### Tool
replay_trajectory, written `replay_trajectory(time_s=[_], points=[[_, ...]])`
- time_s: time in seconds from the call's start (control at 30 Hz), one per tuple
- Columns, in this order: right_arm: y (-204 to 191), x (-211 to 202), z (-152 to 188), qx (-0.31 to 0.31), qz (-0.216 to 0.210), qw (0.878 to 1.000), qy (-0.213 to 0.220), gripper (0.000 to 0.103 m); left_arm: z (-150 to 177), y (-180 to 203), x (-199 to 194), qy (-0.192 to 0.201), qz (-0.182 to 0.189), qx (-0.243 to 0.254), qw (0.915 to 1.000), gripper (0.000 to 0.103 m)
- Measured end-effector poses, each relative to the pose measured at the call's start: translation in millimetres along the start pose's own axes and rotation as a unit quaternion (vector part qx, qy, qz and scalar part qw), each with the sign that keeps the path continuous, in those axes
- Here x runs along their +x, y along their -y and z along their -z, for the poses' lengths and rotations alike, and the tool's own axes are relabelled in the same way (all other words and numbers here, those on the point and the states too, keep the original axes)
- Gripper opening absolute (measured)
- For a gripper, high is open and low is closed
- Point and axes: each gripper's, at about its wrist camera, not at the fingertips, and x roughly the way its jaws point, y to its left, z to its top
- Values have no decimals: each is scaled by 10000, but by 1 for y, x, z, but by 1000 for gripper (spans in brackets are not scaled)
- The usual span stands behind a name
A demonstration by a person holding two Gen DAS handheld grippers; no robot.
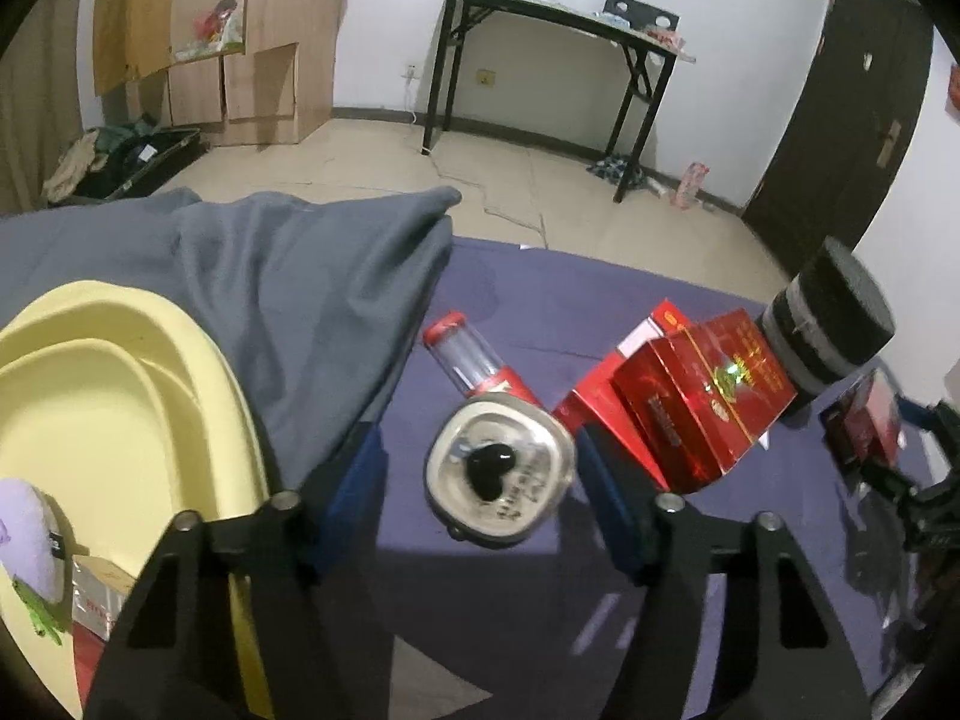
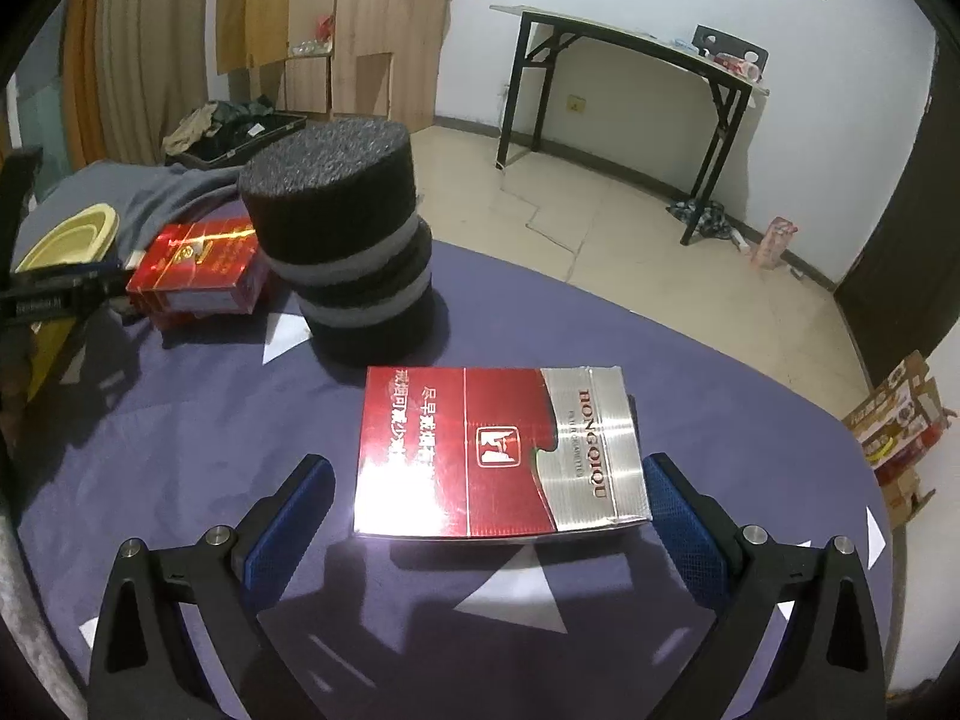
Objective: Organize rigid objects
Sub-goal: 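Grasp the silver heart tin with left tool while right tool grasps another red-silver pack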
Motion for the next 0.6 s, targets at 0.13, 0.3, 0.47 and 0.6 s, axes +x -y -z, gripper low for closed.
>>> replay_trajectory(time_s=[0.13,0.3,0.47,0.6], points=[[3,2,2,86,-23,10000,1,103,-2,-7,-5,-7,214,10,9998,65],[8,2,3,136,-27,9999,-13,103,-1,-2,-4,57,133,185,9997,67],[8,0,4,106,-66,9999,19,103,0,8,-7,116,306,400,9987,67],[9,-2,4,119,-53,9999,38,103,2,17,-4,119,109,625,9979,67]])
